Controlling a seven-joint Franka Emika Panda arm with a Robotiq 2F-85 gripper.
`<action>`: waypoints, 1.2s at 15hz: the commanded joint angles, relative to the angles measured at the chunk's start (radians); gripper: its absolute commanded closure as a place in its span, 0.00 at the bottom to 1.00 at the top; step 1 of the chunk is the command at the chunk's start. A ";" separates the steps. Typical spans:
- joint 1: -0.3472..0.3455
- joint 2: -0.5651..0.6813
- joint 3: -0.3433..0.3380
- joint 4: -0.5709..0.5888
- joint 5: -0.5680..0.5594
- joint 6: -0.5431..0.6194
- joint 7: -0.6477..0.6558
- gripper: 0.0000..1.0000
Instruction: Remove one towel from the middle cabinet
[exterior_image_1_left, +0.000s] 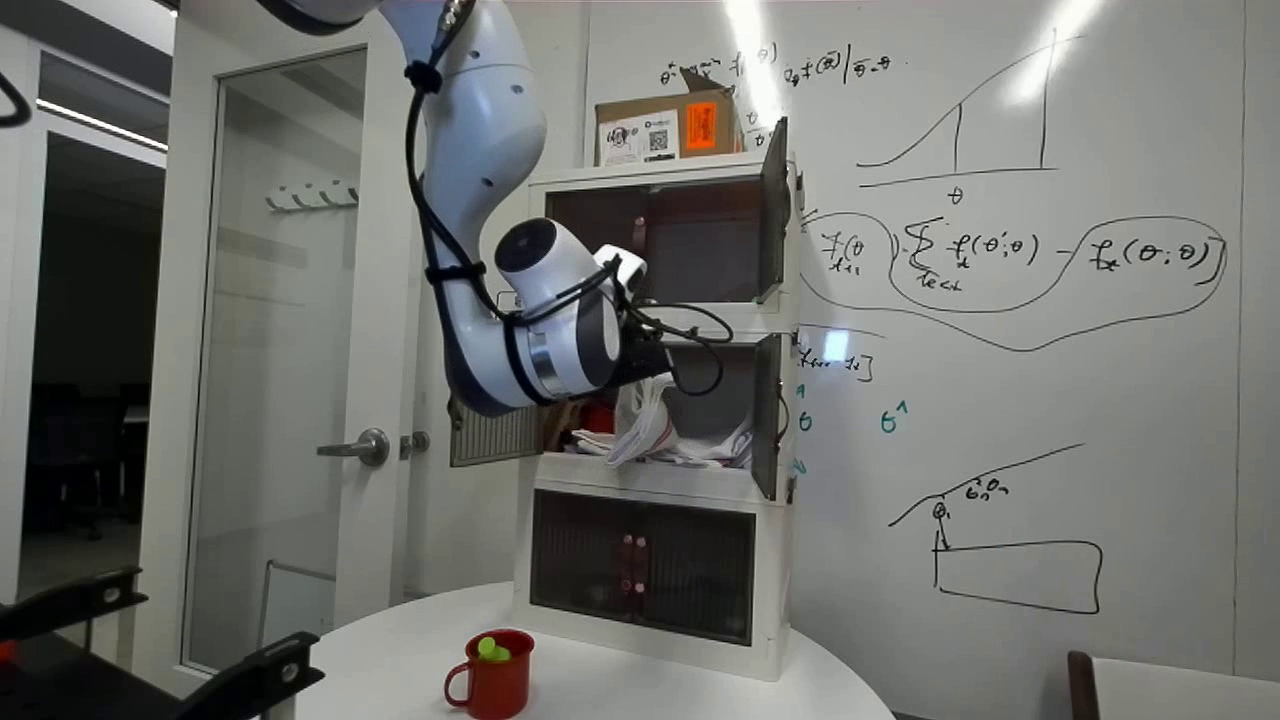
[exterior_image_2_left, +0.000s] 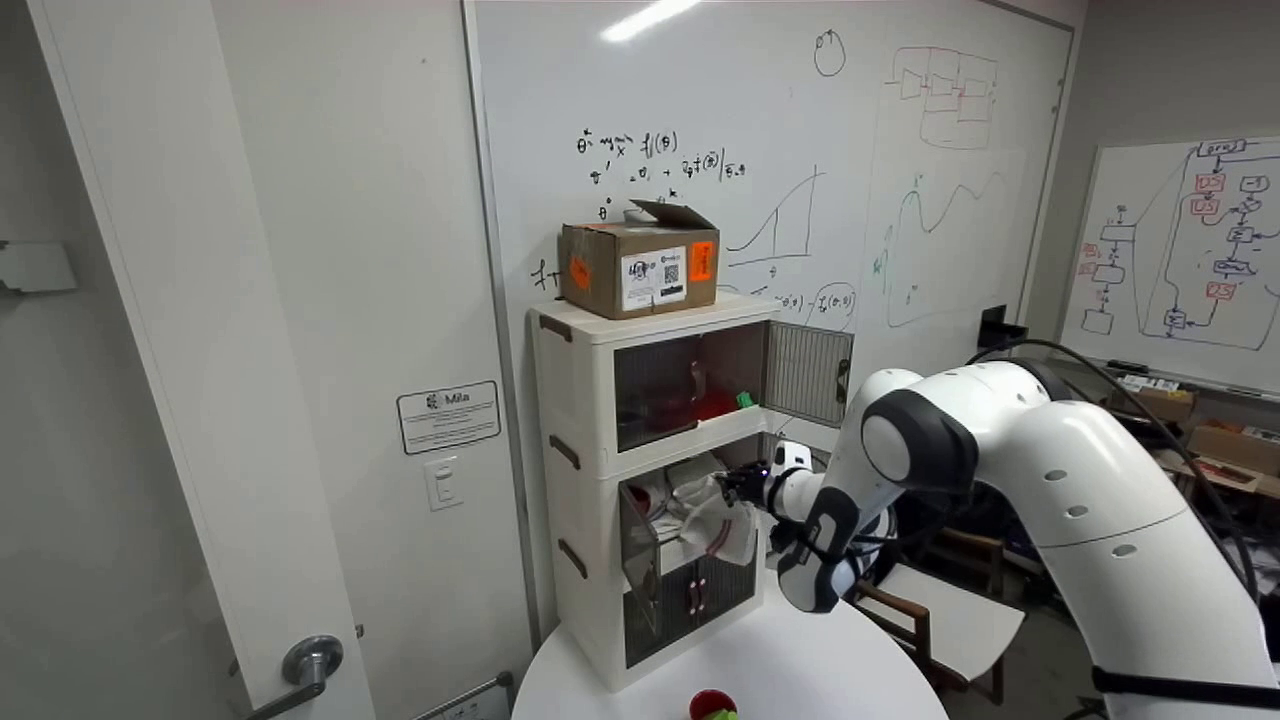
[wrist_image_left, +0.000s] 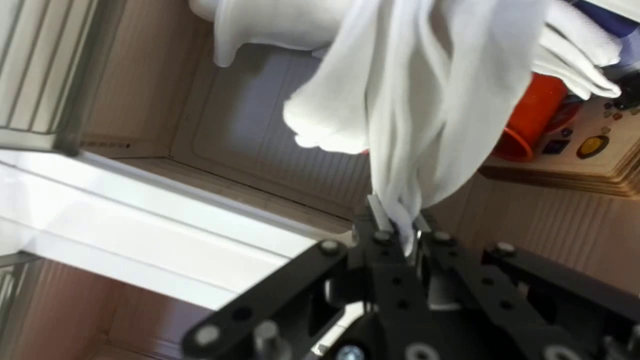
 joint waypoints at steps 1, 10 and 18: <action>0.079 -0.183 -0.064 -0.249 0.077 -0.005 -0.070 0.98; -0.056 -0.264 0.055 -0.518 0.053 -0.078 -0.071 0.98; -0.216 -0.014 0.141 -0.420 0.012 -0.116 0.008 0.98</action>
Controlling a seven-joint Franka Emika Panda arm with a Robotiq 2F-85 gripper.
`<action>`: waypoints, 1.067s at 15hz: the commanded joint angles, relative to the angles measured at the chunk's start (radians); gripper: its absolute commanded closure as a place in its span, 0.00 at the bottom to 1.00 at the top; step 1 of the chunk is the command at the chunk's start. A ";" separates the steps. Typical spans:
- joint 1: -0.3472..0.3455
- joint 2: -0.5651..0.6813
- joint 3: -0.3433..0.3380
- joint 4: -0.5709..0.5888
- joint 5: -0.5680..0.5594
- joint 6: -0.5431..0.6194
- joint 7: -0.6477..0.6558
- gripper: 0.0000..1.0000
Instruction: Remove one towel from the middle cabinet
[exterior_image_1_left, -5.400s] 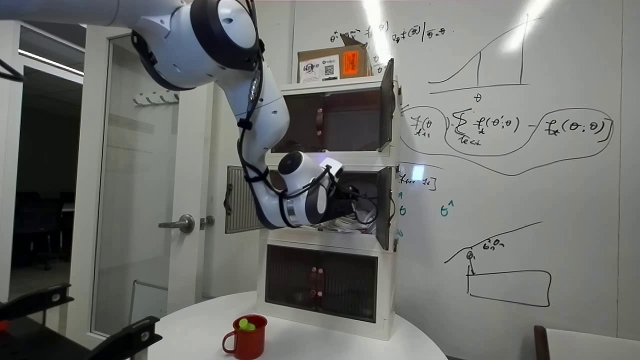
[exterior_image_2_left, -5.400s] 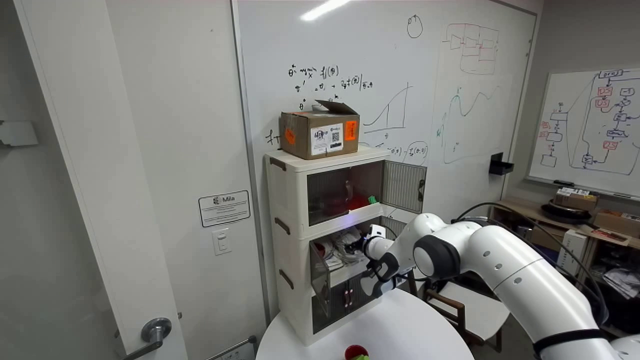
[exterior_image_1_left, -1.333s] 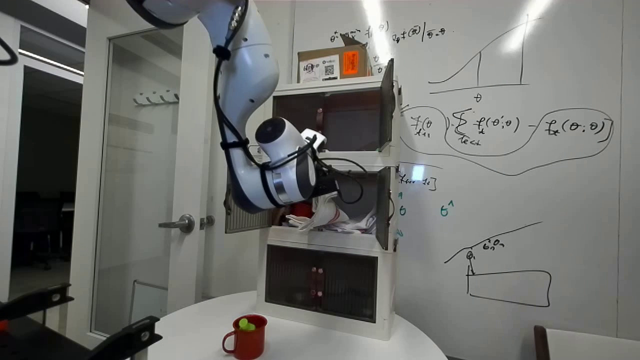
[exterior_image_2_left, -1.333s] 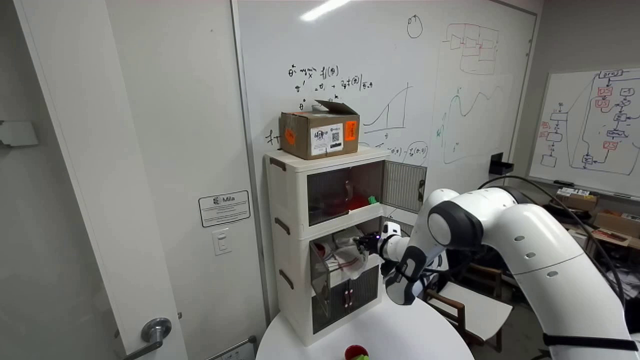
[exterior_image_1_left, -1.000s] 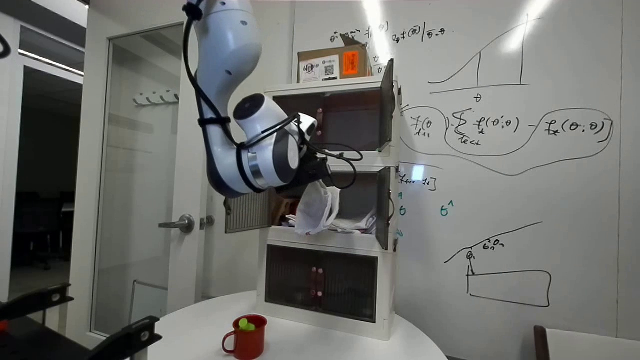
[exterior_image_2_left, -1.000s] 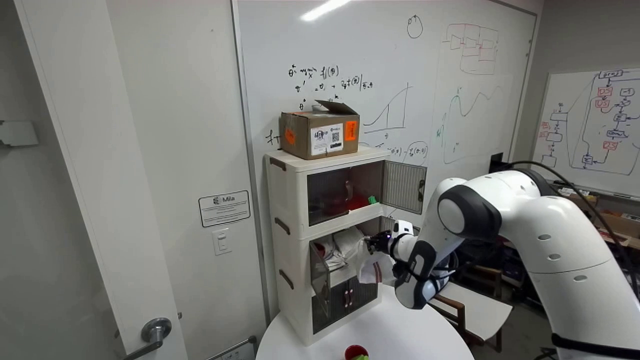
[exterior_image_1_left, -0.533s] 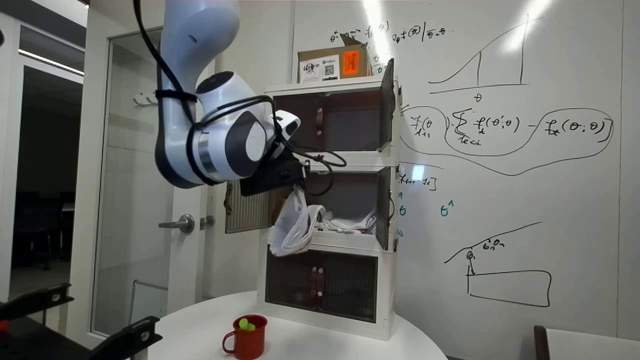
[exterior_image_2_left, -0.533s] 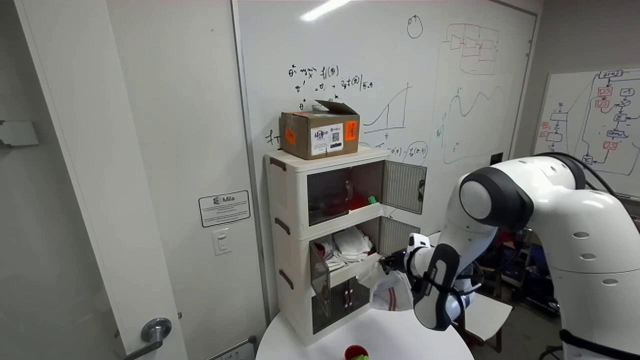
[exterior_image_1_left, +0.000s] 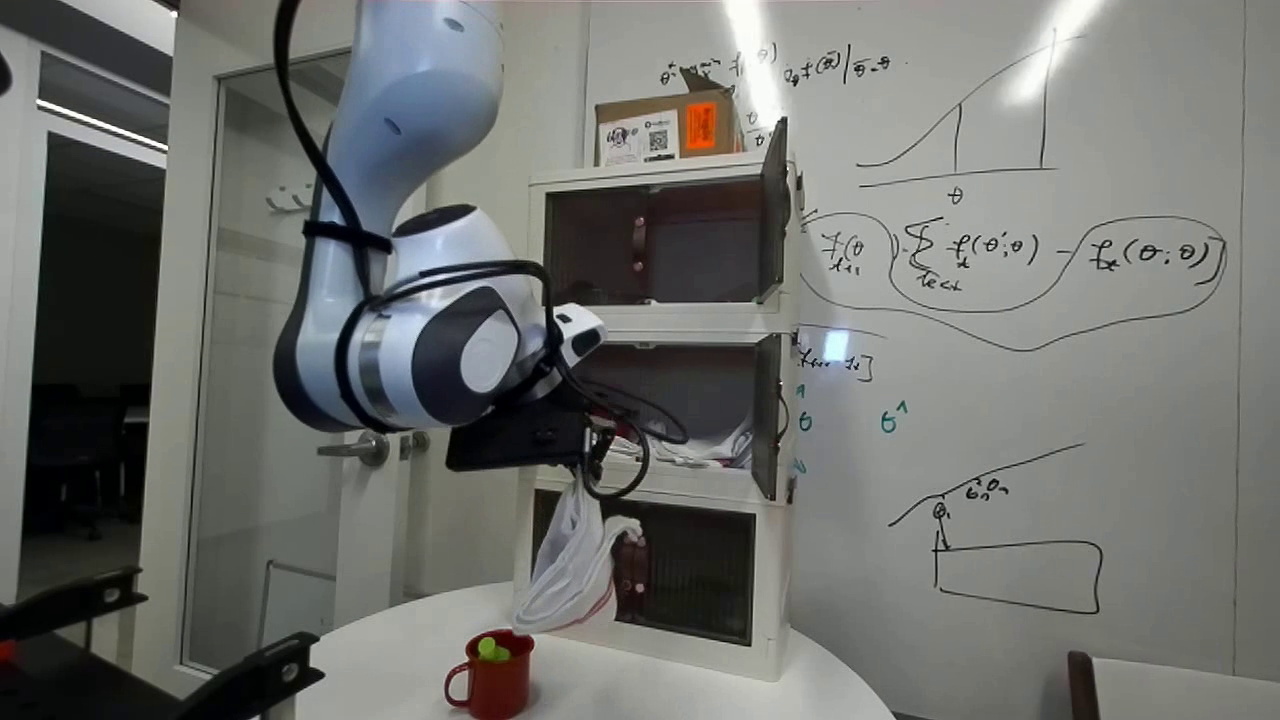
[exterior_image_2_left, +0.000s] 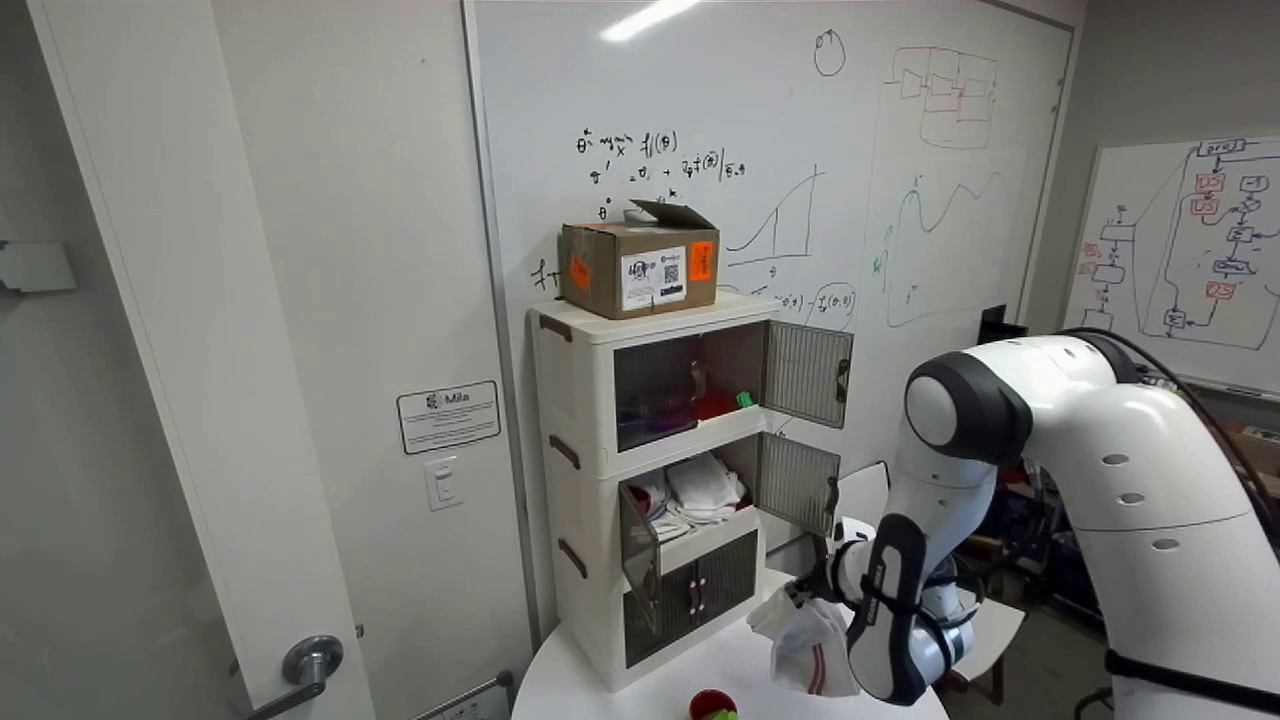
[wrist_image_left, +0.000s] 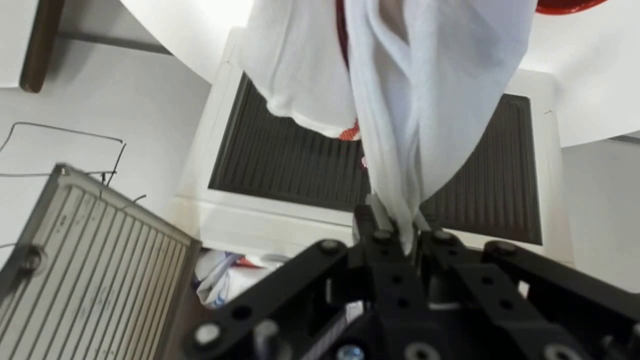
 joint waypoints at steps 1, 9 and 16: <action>-0.084 0.169 0.053 0.111 -0.017 0.030 0.063 0.98; -0.112 0.559 0.111 0.411 0.046 0.110 0.102 0.98; -0.114 0.756 0.138 0.543 0.032 0.111 0.136 0.98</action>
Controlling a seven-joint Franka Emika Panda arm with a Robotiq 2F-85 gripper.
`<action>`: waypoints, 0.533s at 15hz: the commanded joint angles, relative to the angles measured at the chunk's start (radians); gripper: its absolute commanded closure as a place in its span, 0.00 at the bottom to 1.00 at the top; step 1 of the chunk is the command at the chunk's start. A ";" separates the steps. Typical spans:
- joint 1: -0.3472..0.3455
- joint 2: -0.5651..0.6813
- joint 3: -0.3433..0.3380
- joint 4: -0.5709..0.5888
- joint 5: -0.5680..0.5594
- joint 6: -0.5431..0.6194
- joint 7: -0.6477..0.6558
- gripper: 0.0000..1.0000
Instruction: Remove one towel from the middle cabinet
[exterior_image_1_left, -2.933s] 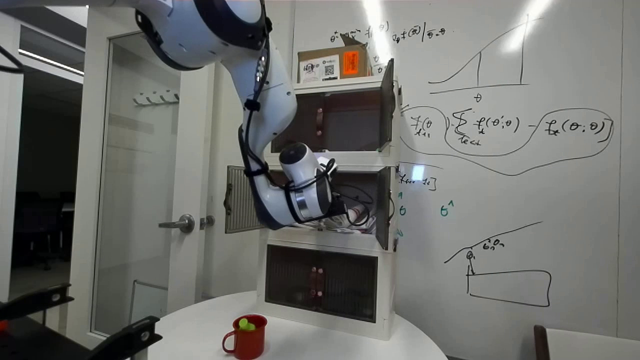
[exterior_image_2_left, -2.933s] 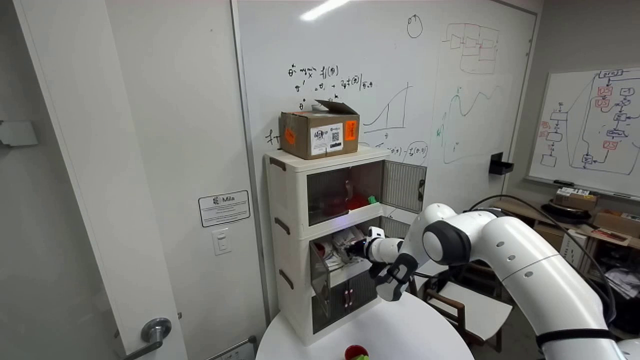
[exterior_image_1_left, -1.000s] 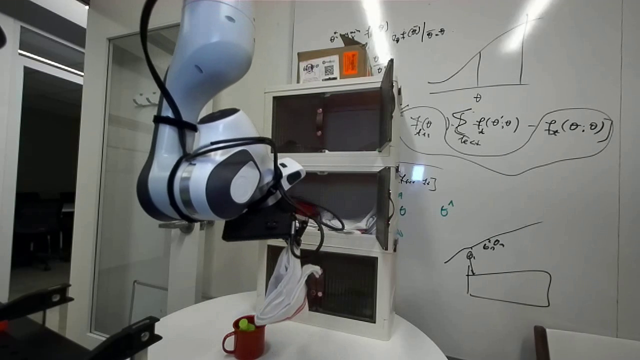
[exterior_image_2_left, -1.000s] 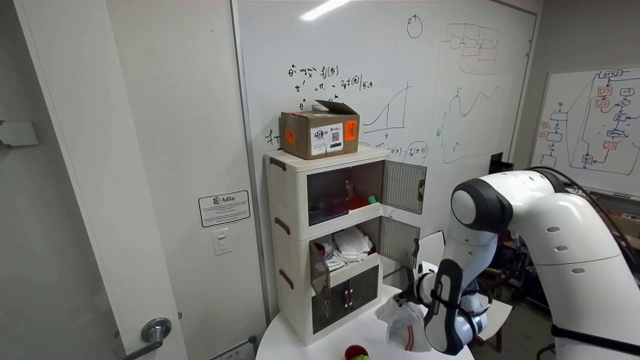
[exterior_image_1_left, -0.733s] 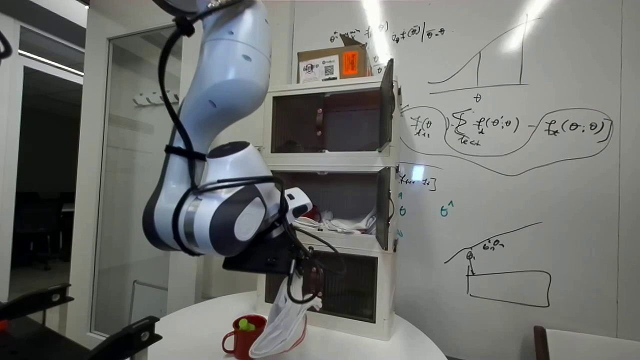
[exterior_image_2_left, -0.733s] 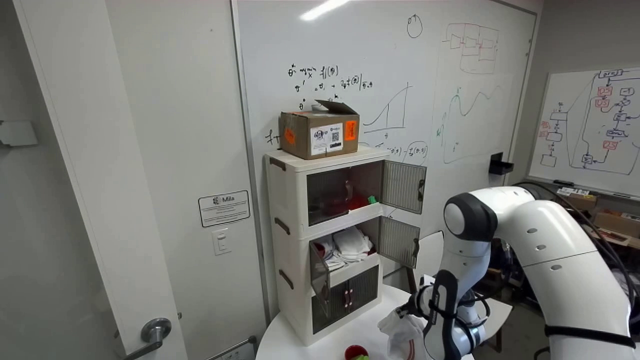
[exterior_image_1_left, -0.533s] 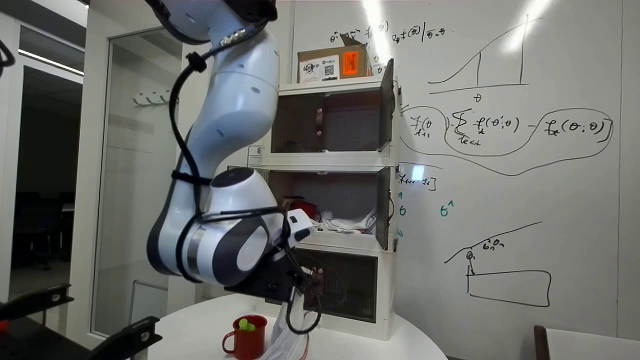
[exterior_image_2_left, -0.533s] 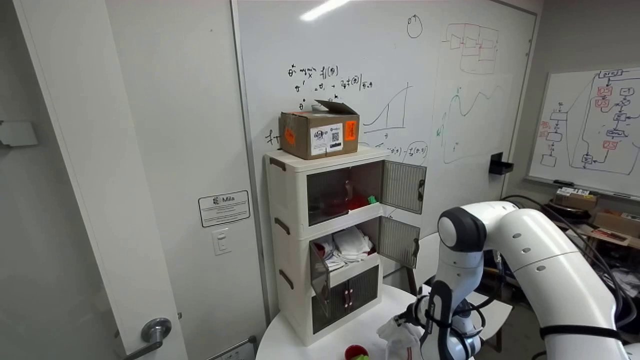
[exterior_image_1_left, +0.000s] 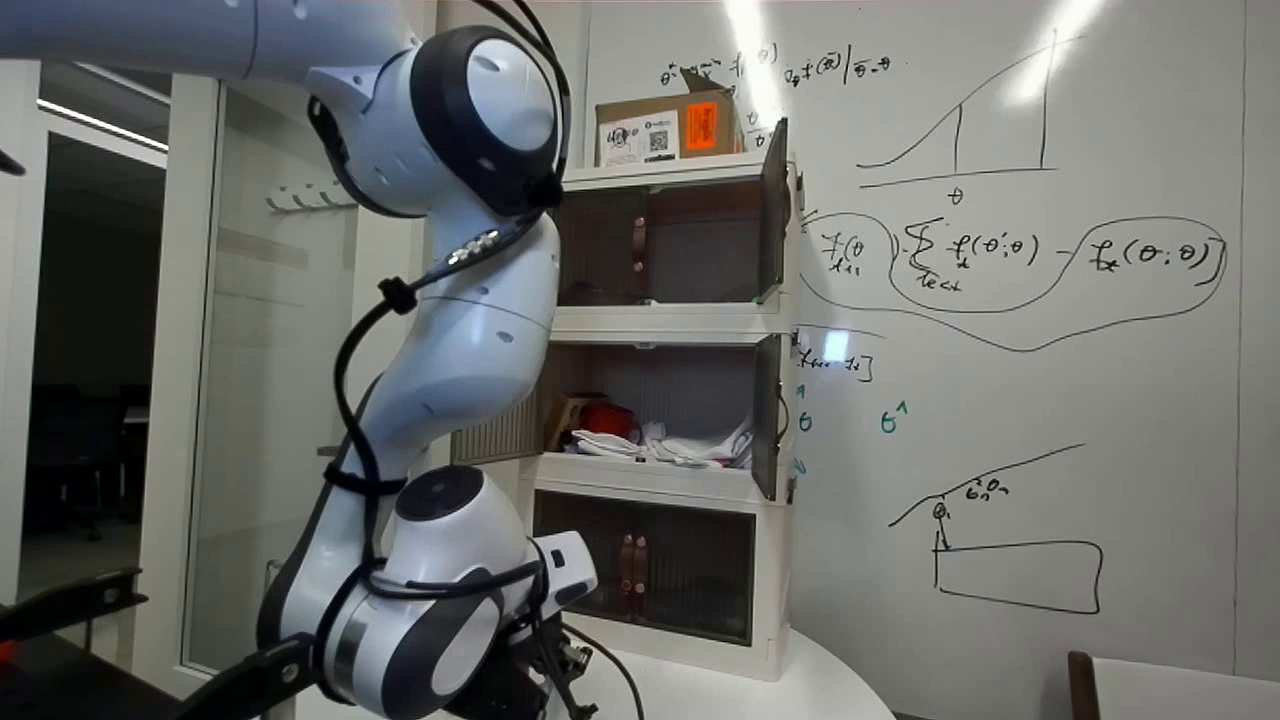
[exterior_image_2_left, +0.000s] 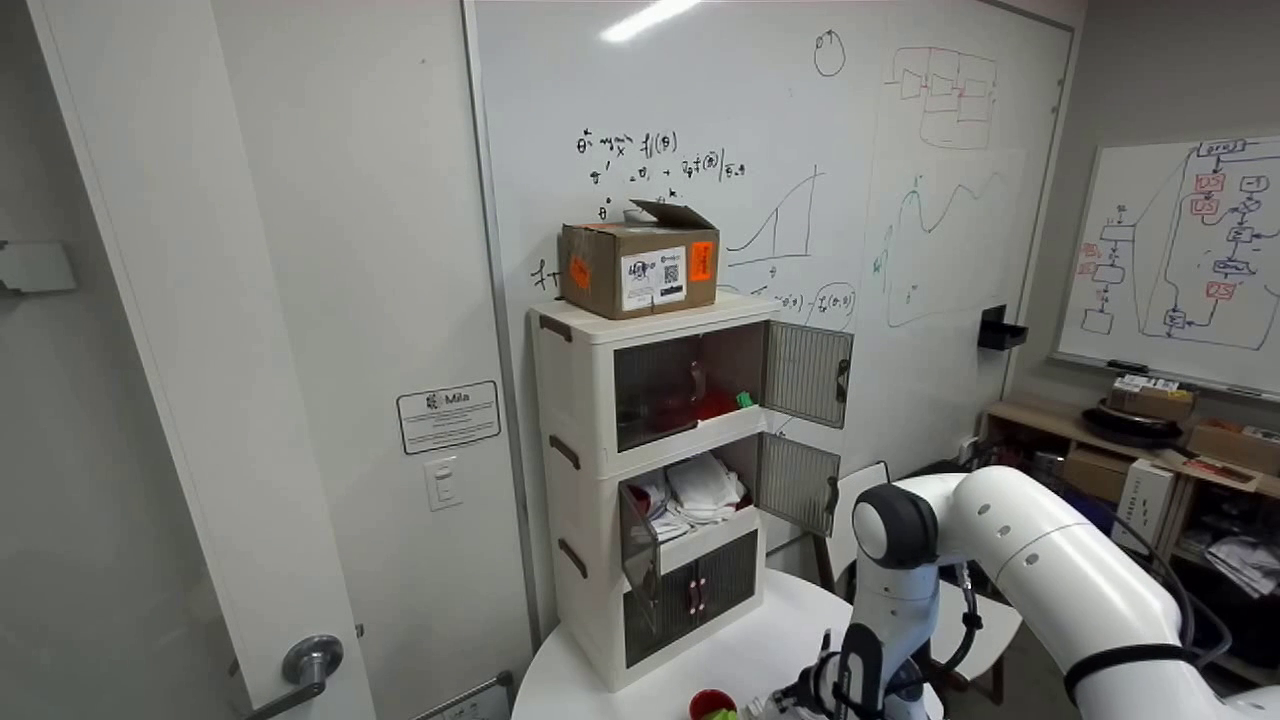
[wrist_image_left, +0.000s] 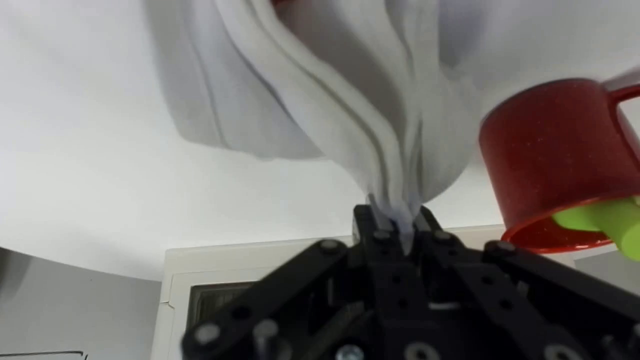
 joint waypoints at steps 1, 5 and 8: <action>-0.002 0.074 0.000 0.068 0.012 0.042 0.037 0.98; -0.025 0.065 0.010 0.061 -0.024 0.066 0.086 0.53; -0.009 0.013 0.002 0.024 -0.022 0.144 0.092 0.32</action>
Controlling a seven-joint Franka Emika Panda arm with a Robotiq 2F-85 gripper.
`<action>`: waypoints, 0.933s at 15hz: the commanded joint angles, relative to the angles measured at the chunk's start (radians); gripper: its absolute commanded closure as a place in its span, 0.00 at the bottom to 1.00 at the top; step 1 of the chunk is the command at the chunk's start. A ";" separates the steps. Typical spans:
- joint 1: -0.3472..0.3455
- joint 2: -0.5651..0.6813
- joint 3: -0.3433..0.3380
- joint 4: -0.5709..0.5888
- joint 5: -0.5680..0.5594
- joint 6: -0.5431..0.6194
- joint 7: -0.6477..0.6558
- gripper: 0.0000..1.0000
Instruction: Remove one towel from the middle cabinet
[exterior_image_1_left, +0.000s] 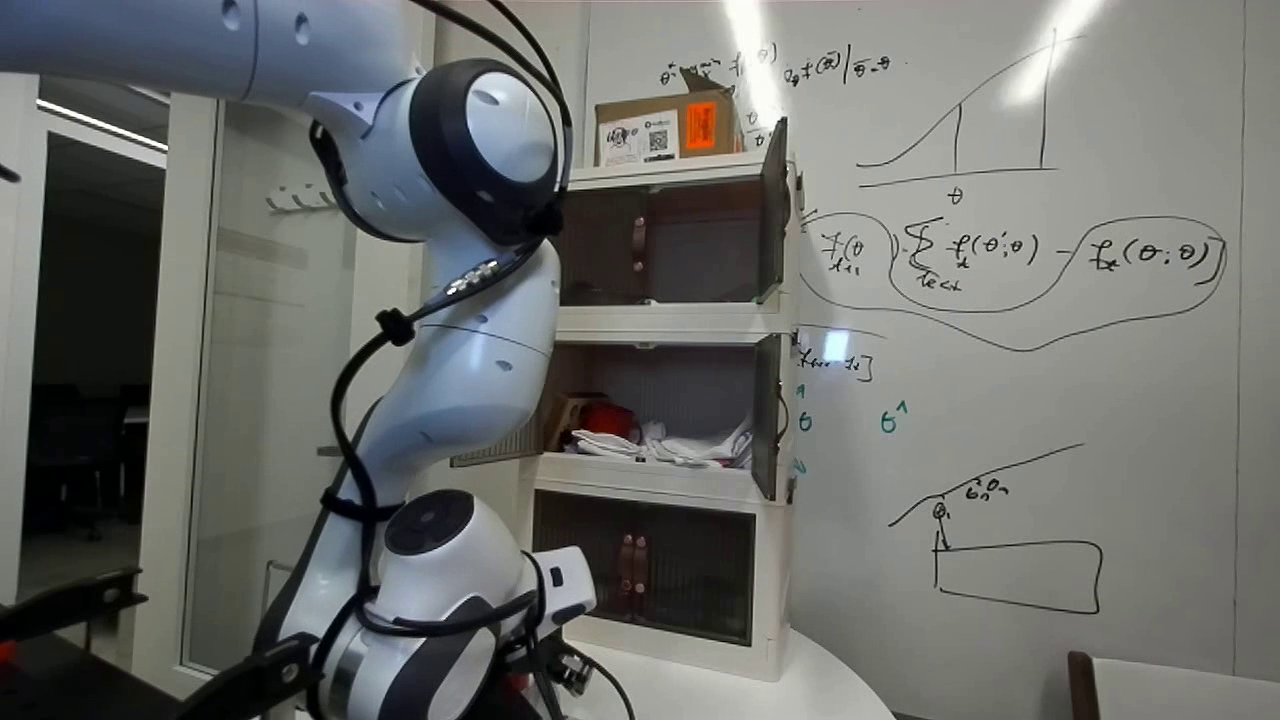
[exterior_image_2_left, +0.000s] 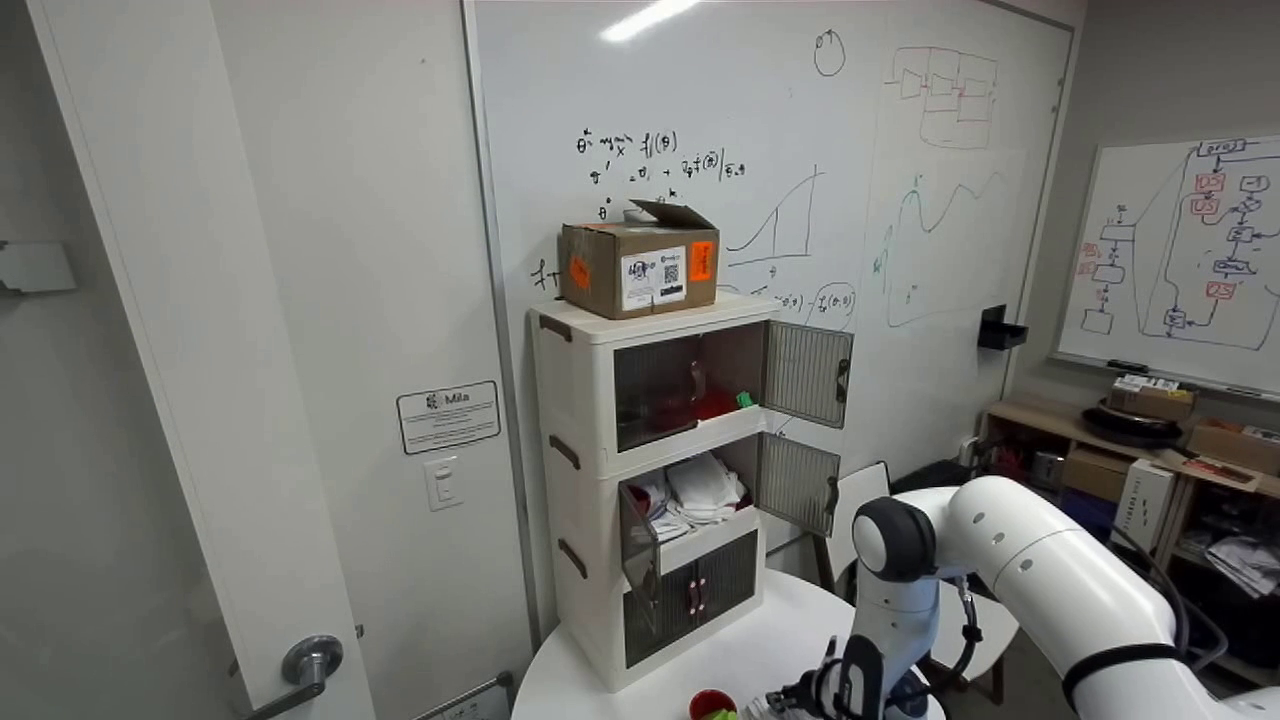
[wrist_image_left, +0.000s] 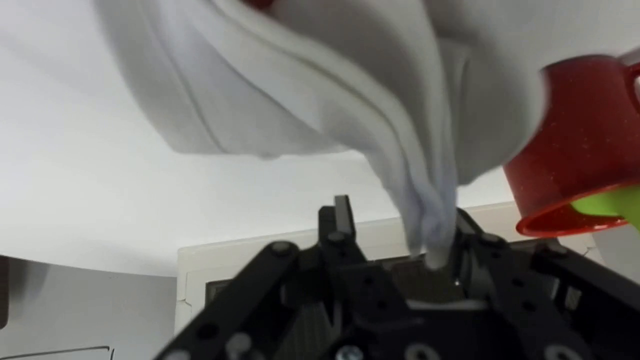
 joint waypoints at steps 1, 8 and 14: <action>0.007 -0.072 -0.006 -0.049 -0.012 0.110 0.014 0.25; 0.015 -0.405 -0.045 -0.303 -0.121 -0.090 0.026 0.00; -0.026 -0.729 -0.040 -0.502 -0.273 -0.495 0.063 0.00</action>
